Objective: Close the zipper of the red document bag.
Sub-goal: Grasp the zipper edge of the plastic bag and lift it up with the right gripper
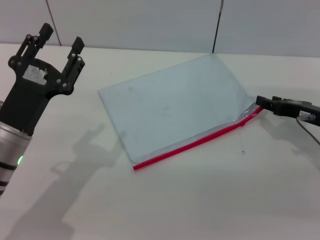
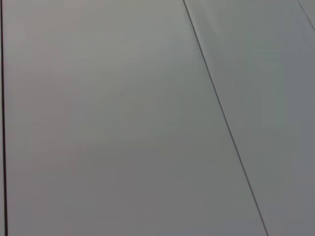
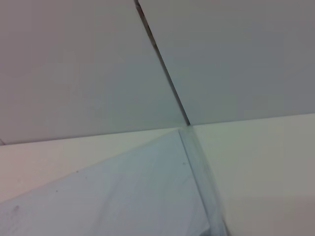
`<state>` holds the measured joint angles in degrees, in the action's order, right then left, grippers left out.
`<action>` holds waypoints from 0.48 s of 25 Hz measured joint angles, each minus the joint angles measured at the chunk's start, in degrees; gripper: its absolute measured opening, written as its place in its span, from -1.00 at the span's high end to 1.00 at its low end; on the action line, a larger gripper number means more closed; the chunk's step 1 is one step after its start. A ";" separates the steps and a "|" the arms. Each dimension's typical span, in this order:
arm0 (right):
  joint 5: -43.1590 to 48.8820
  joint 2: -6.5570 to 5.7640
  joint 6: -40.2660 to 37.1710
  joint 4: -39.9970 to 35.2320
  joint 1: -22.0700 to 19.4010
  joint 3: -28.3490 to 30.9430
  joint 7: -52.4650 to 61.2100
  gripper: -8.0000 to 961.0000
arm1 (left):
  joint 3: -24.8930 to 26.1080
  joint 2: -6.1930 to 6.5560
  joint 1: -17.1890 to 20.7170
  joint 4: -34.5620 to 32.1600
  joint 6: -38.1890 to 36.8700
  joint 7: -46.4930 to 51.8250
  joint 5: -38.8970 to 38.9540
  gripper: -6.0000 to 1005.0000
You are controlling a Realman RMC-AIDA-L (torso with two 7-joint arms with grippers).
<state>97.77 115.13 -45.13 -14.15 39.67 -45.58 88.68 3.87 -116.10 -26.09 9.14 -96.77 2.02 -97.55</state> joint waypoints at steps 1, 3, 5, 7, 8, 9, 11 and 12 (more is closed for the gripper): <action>0.00 0.00 0.02 0.01 0.01 -0.06 0.03 -0.16 | 0.00 0.00 0.00 0.00 0.00 0.00 0.00 -0.24; 0.23 0.00 0.06 0.13 0.02 -0.22 0.33 -0.16 | 0.00 0.00 0.01 0.00 0.00 0.00 0.00 -0.24; 1.23 0.00 0.32 0.20 0.04 -0.31 1.45 -0.16 | 0.00 0.00 -0.02 0.02 0.00 0.00 0.00 -0.24; 2.95 0.01 0.63 0.18 0.06 -0.31 2.88 -0.16 | 0.00 0.00 -0.04 0.06 0.00 0.00 0.00 -0.24; 3.71 0.01 0.73 0.16 0.14 -0.31 3.49 -0.16 | 0.00 0.00 -0.04 0.07 0.00 0.00 0.00 -0.24; 4.25 0.00 0.74 0.16 0.27 -0.31 3.89 -0.16 | 0.00 0.00 -0.04 0.08 0.00 0.00 0.00 -0.24; 4.59 0.04 0.74 0.34 0.59 -0.32 4.15 -0.16 | 0.00 0.00 -0.04 0.09 0.00 0.00 0.00 -0.24; 4.81 0.14 0.74 0.43 0.82 -0.32 4.23 -0.16 | 0.00 0.00 -0.04 0.09 0.00 0.00 0.00 -0.24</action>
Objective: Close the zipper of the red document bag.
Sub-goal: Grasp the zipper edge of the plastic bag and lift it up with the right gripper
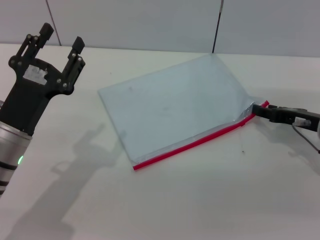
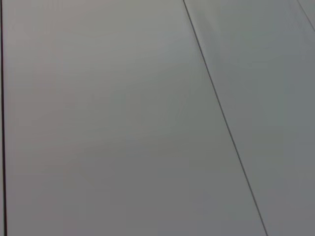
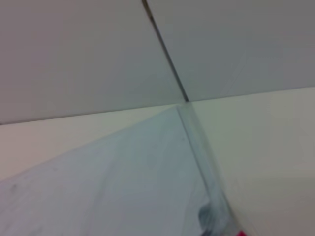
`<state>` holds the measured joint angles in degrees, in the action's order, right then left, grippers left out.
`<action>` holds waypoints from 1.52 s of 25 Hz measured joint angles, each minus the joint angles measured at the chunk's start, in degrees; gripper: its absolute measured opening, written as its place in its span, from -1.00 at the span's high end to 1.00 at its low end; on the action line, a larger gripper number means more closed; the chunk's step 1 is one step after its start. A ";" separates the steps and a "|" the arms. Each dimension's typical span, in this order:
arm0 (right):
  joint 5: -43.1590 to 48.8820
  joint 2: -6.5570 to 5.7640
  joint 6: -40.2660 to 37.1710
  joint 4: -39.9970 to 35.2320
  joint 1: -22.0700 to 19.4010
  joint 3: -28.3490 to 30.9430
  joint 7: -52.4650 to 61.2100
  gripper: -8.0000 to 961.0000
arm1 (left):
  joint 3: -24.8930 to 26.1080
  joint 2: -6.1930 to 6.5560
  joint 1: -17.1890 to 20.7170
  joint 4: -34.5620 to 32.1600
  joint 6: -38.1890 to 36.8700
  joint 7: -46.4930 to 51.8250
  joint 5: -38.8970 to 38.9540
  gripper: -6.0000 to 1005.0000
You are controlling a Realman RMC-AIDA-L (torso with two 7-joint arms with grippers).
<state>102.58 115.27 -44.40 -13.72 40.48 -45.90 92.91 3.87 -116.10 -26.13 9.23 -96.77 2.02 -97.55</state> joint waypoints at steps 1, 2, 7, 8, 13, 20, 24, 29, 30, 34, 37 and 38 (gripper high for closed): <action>0.25 0.08 -0.01 0.05 0.21 -0.01 0.05 -0.16 | 0.00 0.00 0.00 0.00 0.00 0.00 0.00 -0.24; 0.59 0.19 -0.08 0.12 0.52 -0.01 0.09 -0.16 | 0.00 0.00 0.00 0.00 0.00 0.00 0.00 -0.24; 1.35 0.38 -0.32 1.18 2.29 -0.10 0.16 -0.16 | 0.00 0.00 -0.09 0.00 0.00 0.00 0.00 -0.24; 1.39 0.38 -0.25 1.62 2.71 -0.13 0.15 -0.16 | 0.00 0.00 -0.11 0.00 0.00 0.00 0.00 -0.24; 1.46 0.57 0.84 2.75 4.27 -0.15 0.05 -0.16 | 0.00 -0.07 -0.44 0.07 0.00 0.00 0.00 -0.24; 1.48 0.60 3.80 4.56 5.83 -0.16 0.08 -0.13 | 0.00 -0.09 -0.63 0.15 0.00 0.00 0.00 -0.24; 1.48 0.58 3.81 4.56 6.26 -0.20 0.08 -0.04 | 0.00 -0.09 -0.68 0.17 0.00 0.00 -0.08 -0.24; 1.48 0.57 3.85 4.55 6.34 -0.24 0.15 0.12 | 0.00 -0.09 -0.78 0.17 0.00 0.00 -0.44 -0.24; 1.48 0.57 3.86 4.55 6.35 -0.24 0.16 0.15 | 0.00 -0.09 -0.78 0.18 0.00 0.00 -0.59 -0.24; 1.49 0.60 3.70 4.52 6.36 -0.24 0.04 0.34 | 0.00 -0.09 -0.86 0.18 0.03 0.00 -0.75 -0.24; 1.54 0.62 3.41 4.49 6.42 -0.34 -0.23 0.54 | 0.00 -0.09 -0.88 0.18 0.08 0.00 -0.76 -0.24; 1.55 0.62 3.37 4.48 6.44 -0.50 -0.26 0.63 | 0.00 -0.09 -0.88 0.18 0.09 0.00 -0.76 -0.24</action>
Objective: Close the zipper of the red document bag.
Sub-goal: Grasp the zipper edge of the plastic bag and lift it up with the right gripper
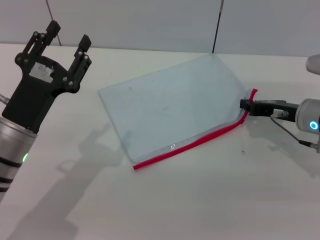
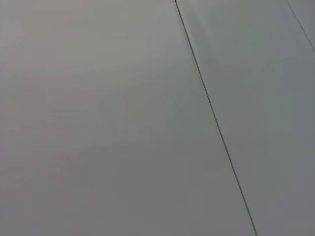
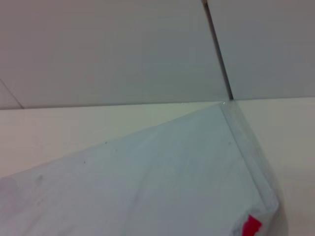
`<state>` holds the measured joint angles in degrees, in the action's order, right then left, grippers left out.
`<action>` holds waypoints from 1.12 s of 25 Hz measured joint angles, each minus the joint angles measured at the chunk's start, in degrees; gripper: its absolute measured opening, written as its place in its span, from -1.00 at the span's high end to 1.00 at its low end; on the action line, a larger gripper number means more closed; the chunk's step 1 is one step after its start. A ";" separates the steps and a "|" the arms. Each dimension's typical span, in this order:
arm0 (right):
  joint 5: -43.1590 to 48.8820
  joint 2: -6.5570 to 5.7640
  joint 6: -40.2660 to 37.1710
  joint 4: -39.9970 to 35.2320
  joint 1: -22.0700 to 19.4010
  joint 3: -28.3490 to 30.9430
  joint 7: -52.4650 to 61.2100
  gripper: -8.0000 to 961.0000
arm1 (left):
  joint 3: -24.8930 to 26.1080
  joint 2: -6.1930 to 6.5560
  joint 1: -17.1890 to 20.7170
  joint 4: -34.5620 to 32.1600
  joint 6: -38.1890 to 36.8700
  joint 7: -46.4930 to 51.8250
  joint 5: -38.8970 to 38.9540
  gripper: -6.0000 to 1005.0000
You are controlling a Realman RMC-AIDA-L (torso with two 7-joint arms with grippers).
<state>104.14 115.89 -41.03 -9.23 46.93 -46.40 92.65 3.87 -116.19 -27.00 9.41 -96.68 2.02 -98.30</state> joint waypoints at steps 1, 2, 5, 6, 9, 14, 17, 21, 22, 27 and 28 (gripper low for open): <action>0.01 0.01 -0.03 0.00 0.00 -0.18 -0.01 0.73 | 0.00 0.00 0.00 0.00 0.01 0.00 0.00 -0.24; 0.01 0.01 -0.07 0.00 0.00 -0.40 -0.01 0.82 | 0.00 0.00 0.00 0.00 0.01 0.00 0.00 -0.24; 0.01 0.04 -0.40 0.00 0.00 -0.83 -0.02 0.90 | 0.00 0.00 0.00 0.00 0.06 0.00 0.00 -0.24; 0.01 0.07 -0.75 0.00 0.00 -0.97 -0.02 0.92 | 0.00 0.00 0.01 0.00 0.07 0.00 0.00 -0.24; 0.01 0.11 -1.74 0.00 0.01 -1.05 -0.14 0.95 | 0.00 0.00 0.02 0.00 0.10 0.00 0.01 -0.24; -0.08 0.12 -2.77 0.01 0.01 -1.14 -0.59 0.95 | 0.00 0.00 0.03 -0.04 0.10 0.00 0.03 -0.24; -0.14 0.12 -3.72 -0.12 0.01 -1.15 -0.76 0.96 | 0.00 0.00 0.03 -0.07 0.12 0.00 0.05 -0.24; -0.96 0.12 -6.28 -0.38 -0.23 -0.63 -1.60 0.95 | 0.00 0.00 0.03 -0.07 0.99 0.00 0.02 -0.23; -1.64 0.12 -7.29 -0.43 -0.32 -0.37 -2.18 0.95 | 0.00 0.00 0.02 -0.08 1.23 0.00 -0.26 -0.23; -6.57 0.16 -12.32 -0.17 -0.47 0.24 -5.85 0.95 | 0.00 0.00 -1.04 -0.28 3.60 0.00 -3.82 -0.23; -7.38 0.23 -13.42 -0.13 -0.46 0.24 -6.33 0.95 | 0.00 0.00 -1.52 -0.28 4.64 -0.02 -5.03 -0.23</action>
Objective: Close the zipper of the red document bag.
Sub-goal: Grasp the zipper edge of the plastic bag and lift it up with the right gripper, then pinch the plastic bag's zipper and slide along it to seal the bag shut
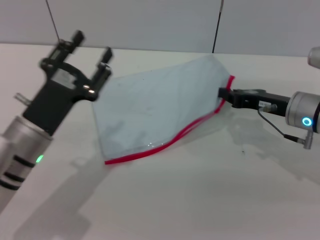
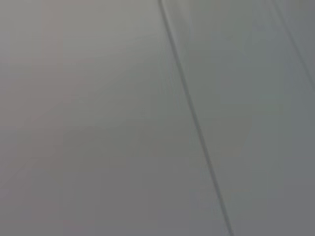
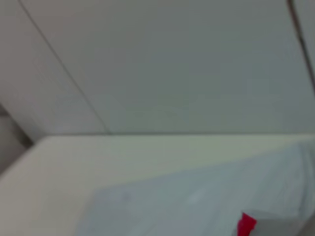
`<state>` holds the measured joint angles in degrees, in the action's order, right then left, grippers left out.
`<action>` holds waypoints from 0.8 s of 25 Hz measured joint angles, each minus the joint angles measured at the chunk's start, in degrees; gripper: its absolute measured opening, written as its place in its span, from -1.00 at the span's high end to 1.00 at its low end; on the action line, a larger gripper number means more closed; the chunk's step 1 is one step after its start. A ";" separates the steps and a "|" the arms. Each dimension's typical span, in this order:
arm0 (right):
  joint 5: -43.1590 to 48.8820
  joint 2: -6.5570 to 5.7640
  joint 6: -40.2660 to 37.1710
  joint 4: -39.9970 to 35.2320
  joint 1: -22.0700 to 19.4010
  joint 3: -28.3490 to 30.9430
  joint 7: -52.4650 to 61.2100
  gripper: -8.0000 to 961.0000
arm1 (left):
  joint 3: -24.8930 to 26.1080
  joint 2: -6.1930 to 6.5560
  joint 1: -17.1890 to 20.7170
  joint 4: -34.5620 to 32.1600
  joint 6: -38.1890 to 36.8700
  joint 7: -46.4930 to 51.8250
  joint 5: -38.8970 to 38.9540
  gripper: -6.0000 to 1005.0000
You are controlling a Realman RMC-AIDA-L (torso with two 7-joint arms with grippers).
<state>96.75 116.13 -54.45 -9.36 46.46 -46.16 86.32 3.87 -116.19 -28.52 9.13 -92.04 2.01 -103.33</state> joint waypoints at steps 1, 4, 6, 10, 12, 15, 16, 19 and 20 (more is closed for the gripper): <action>-0.86 0.08 -1.27 0.03 0.04 0.01 -0.57 0.95 | 0.00 0.00 -0.33 0.00 0.70 -0.03 -0.80 -0.23; -2.90 0.29 -4.88 0.17 0.34 0.02 -1.98 0.95 | 0.00 -0.03 -1.70 0.22 4.12 -0.31 -3.89 -0.23; -3.56 0.39 -6.69 0.27 0.59 0.02 -2.47 0.94 | 0.00 -0.09 -2.65 0.36 6.16 -0.34 -5.84 -0.23; -4.24 0.47 -9.82 0.82 1.63 0.02 -3.04 0.94 | -0.14 -0.18 -4.38 0.95 10.01 -0.27 -9.23 -0.23; -4.52 0.50 -10.61 1.31 2.30 0.02 -3.33 0.94 | -0.69 -0.23 -5.08 1.61 11.83 -0.45 -10.19 -0.23; -4.79 0.66 -11.79 1.77 3.15 0.02 -3.48 0.94 | -1.57 -0.26 -5.83 2.10 13.57 -0.72 -10.43 -0.23; -4.98 0.73 -12.21 1.91 3.50 0.02 -3.65 0.94 | -2.80 -0.28 -6.66 2.66 15.37 -0.84 -10.46 -0.23; -5.28 0.85 -13.05 3.06 4.66 0.02 -4.51 0.93 | -3.73 -0.39 -7.27 3.25 16.59 -1.80 -10.48 -0.23; -5.31 0.86 -13.15 3.38 4.97 0.04 -4.72 0.93 | -3.86 -0.42 -7.34 3.51 16.93 -2.35 -10.48 -0.23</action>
<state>91.44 116.99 -67.60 -5.98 51.44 -46.12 81.60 0.01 -116.61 -35.86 12.64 -75.11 -0.35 -113.82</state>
